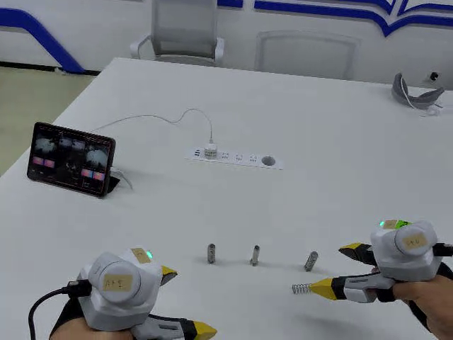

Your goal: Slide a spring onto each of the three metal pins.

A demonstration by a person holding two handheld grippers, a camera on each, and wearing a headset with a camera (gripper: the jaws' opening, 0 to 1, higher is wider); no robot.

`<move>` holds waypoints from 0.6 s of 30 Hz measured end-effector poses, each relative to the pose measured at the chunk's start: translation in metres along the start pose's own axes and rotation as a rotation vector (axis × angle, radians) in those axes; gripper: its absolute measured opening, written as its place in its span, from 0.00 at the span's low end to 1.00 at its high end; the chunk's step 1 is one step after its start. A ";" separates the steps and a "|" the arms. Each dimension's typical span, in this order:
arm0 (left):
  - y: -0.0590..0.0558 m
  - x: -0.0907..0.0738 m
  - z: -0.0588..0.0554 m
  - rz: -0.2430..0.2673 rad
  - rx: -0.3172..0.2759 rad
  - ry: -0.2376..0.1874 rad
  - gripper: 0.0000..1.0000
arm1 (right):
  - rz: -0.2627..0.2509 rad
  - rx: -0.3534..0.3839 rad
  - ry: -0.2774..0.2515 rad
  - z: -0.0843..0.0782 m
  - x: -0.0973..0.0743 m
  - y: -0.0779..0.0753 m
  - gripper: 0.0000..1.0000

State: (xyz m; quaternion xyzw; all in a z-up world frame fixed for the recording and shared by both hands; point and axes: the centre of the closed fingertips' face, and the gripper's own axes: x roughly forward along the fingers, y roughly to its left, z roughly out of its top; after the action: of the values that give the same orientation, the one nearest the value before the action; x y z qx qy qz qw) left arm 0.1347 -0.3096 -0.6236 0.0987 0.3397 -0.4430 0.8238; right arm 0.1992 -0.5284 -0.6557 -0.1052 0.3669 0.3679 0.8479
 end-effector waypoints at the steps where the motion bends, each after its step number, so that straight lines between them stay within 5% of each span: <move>1: -0.001 0.001 0.000 -0.001 0.001 0.002 0.71 | 0.001 0.004 -0.007 0.000 -0.001 0.002 0.72; 18: -0.009 0.017 0.012 -0.019 0.021 0.004 0.73 | -0.014 0.068 -0.056 -0.017 -0.021 0.018 0.76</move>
State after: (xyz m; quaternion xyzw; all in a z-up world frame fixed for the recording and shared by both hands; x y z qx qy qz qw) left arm 0.1392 -0.3317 -0.6242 0.1050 0.3375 -0.4542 0.8178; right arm 0.1672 -0.5345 -0.6516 -0.0683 0.3544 0.3520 0.8636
